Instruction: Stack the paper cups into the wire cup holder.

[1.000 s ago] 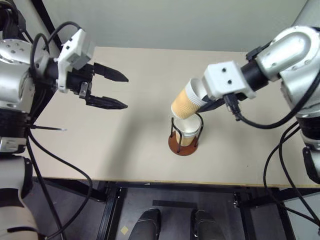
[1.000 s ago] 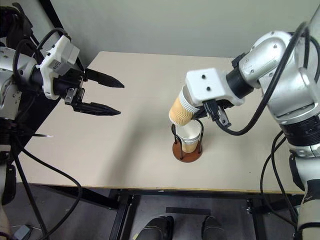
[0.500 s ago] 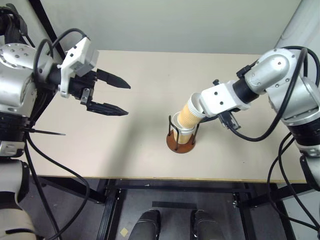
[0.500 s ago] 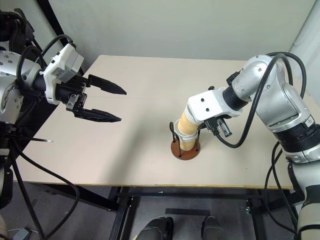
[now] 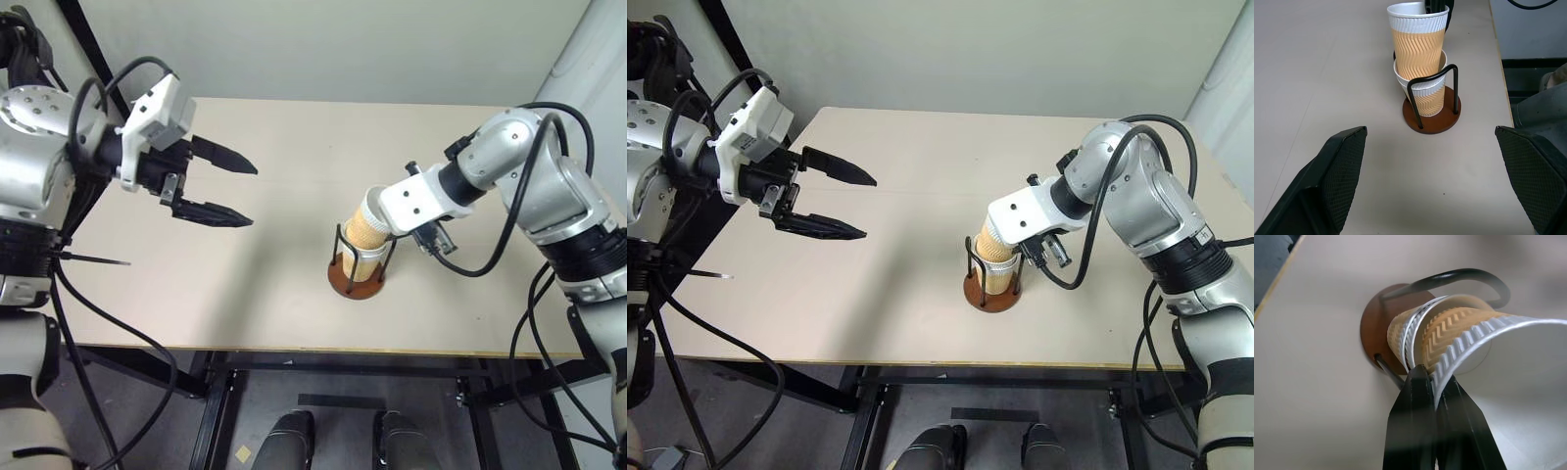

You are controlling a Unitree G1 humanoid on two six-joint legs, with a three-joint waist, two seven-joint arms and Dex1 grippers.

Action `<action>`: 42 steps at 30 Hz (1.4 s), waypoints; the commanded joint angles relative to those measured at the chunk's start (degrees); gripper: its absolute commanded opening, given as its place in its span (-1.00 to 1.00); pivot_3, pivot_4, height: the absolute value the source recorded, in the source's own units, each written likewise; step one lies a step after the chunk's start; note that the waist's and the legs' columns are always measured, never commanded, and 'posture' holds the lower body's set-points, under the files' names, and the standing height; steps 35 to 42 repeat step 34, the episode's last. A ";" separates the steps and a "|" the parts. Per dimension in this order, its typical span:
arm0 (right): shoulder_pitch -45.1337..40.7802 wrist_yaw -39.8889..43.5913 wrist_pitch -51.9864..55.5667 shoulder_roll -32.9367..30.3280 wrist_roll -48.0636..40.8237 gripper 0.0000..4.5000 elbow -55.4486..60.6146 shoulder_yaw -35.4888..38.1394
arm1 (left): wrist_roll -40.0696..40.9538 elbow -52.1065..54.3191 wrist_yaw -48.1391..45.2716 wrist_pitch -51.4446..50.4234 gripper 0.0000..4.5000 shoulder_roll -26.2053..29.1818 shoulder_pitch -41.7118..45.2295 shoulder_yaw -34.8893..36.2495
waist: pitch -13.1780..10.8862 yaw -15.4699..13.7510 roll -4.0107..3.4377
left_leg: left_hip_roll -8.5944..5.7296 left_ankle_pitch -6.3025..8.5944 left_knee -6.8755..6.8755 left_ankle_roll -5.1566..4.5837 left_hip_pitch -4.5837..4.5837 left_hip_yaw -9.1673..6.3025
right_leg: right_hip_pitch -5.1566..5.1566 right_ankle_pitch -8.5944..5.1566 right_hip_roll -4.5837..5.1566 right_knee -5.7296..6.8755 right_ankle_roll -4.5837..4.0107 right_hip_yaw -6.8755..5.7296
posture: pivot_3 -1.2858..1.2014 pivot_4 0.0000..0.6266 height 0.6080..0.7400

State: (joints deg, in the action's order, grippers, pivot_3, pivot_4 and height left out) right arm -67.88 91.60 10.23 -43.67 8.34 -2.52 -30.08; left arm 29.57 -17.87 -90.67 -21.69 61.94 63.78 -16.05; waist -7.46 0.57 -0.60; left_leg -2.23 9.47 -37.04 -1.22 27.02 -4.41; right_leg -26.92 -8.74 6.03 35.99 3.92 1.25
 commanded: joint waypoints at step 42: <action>12.18 -38.41 45.49 -5.39 -23.84 0.68 -4.56 42.31 | -12.14 -20.42 26.19 5.27 1.00 -0.12 -13.01 24.75 | -0.01 -0.17 -0.01 | 0.03 -0.07 0.17 0.48 -0.04 0.08 | -0.22 0.05 -0.13 0.09 0.51 0.16 | 0.03 -0.52 1.00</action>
